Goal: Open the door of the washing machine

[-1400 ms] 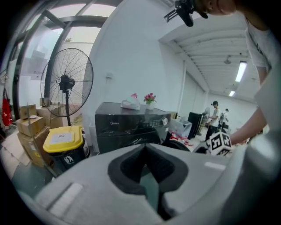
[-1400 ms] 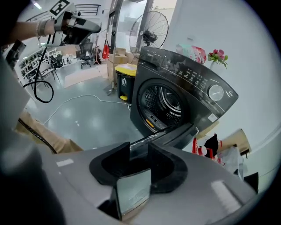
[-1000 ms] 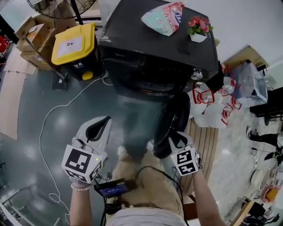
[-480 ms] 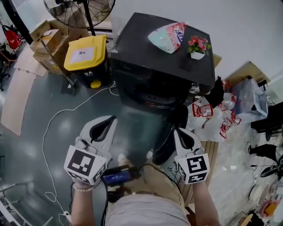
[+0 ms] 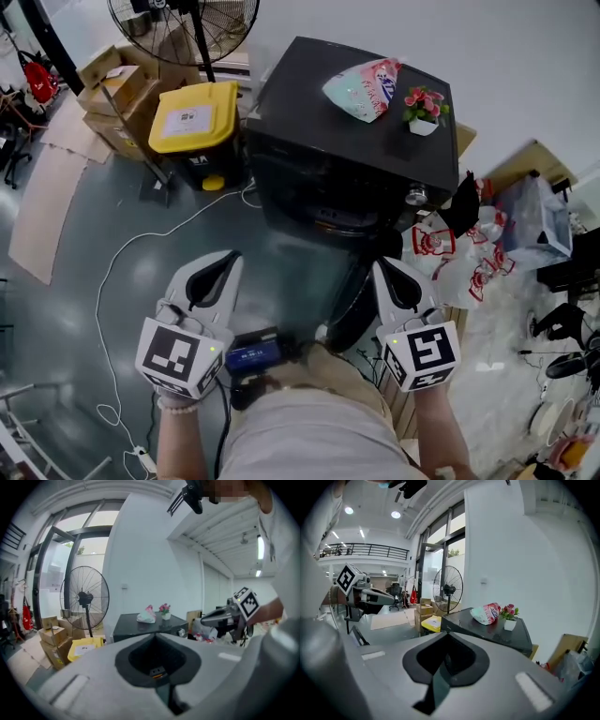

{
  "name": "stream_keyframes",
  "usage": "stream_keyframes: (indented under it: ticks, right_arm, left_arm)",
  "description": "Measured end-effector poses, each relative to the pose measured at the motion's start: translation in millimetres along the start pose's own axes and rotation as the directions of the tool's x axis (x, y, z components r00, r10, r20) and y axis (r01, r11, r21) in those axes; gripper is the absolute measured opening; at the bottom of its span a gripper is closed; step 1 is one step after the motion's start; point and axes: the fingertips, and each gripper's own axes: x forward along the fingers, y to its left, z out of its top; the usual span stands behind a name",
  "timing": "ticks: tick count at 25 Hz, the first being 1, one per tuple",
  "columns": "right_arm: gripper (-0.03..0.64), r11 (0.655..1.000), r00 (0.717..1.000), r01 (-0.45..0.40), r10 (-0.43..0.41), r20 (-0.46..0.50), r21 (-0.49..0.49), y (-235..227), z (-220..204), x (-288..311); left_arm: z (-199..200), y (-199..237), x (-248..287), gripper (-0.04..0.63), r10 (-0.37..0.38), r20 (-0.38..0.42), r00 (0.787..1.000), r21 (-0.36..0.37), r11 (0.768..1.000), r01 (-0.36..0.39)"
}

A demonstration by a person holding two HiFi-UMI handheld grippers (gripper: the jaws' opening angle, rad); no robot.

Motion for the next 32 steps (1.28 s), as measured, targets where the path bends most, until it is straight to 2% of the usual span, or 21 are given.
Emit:
stream_keyframes:
  ticks: [9, 15, 32]
  right_arm:
    - [0.003, 1.000, 1.000, -0.002, 0.002, 0.030, -0.003, 6, 14, 3]
    - [0.003, 0.999, 1.000, -0.022, 0.023, 0.018, -0.024, 12, 13, 3]
    - [0.003, 1.000, 1.000, -0.009, 0.009, 0.017, -0.024, 16, 11, 1]
  left_arm:
    - [1, -4, -1, -0.005, -0.024, 0.014, 1.000, 0.000, 1.000, 0.024]
    - [-1, -6, 0, -0.005, -0.035, 0.011, 0.999, 0.002, 0.999, 0.035]
    - [-8, -11, -3, -0.005, -0.056, 0.009, 0.998, -0.008, 0.998, 0.056]
